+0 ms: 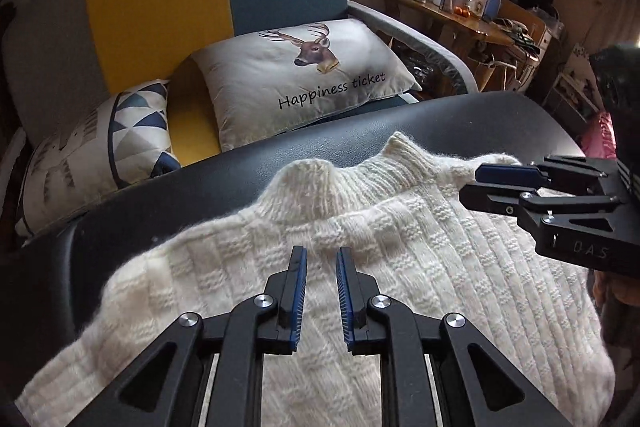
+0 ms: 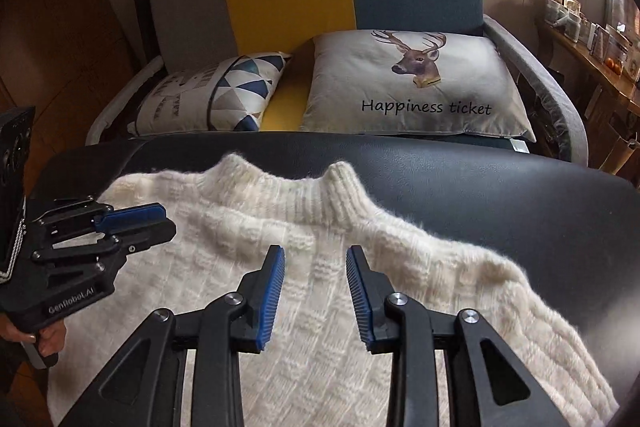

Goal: Fold clothes

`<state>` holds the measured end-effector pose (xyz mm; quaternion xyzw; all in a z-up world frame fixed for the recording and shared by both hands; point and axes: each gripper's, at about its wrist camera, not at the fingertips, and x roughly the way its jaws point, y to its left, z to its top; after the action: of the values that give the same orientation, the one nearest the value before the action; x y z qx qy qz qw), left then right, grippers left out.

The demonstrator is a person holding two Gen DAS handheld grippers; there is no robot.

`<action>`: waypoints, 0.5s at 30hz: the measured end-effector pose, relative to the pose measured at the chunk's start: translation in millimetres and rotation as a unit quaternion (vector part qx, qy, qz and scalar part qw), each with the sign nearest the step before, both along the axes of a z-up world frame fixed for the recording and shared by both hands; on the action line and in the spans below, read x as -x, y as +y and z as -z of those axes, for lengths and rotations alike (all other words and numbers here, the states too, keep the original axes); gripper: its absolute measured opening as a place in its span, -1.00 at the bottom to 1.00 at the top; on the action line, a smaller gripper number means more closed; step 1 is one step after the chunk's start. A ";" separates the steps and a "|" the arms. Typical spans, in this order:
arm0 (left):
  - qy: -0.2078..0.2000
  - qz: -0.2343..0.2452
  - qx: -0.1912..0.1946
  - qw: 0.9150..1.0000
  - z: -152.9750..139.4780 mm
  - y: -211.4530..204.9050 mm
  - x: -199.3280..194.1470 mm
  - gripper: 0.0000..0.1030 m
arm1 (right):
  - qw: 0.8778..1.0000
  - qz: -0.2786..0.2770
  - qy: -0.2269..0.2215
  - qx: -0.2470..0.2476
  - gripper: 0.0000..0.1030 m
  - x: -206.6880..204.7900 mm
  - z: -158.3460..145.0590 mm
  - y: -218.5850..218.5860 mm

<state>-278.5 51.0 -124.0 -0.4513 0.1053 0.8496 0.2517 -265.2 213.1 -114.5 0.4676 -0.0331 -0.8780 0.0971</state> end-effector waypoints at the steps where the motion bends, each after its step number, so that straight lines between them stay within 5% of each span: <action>1: 0.003 0.002 0.012 1.000 4.3 5.9 5.5 -0.70 | 1.000 0.001 -0.005 -0.001 -0.38 7.4 3.9 2.0; 6: 0.026 -0.020 0.046 0.998 10.6 10.4 28.8 -0.66 | 0.999 -0.020 -0.032 0.010 -0.36 35.5 19.9 10.2; 10: 0.024 -0.005 0.050 0.998 15.4 7.0 43.0 0.07 | 0.997 -0.054 -0.056 -0.021 -0.29 51.7 33.9 4.2; 12: 0.021 0.004 0.067 0.998 26.8 10.4 45.8 0.11 | 0.995 -0.068 -0.055 -0.036 -0.29 53.7 37.7 1.5; 13: 0.024 0.002 0.074 0.997 32.1 10.9 45.8 0.06 | 0.995 -0.071 -0.050 -0.050 -0.33 53.0 38.1 -0.1; 14: 0.022 -0.007 0.057 0.998 30.9 8.6 44.5 -0.48 | 0.994 -0.065 -0.038 -0.081 -0.60 50.6 37.6 -2.4; 15: 0.019 -0.016 0.040 0.999 29.5 6.2 43.1 -0.73 | 0.991 -0.055 -0.023 -0.118 -0.68 47.9 37.4 -4.5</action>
<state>-321.7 57.2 -153.6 -0.4460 0.1366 0.8574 0.2173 -313.0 208.7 -151.9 0.4966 0.0944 -0.8583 0.0882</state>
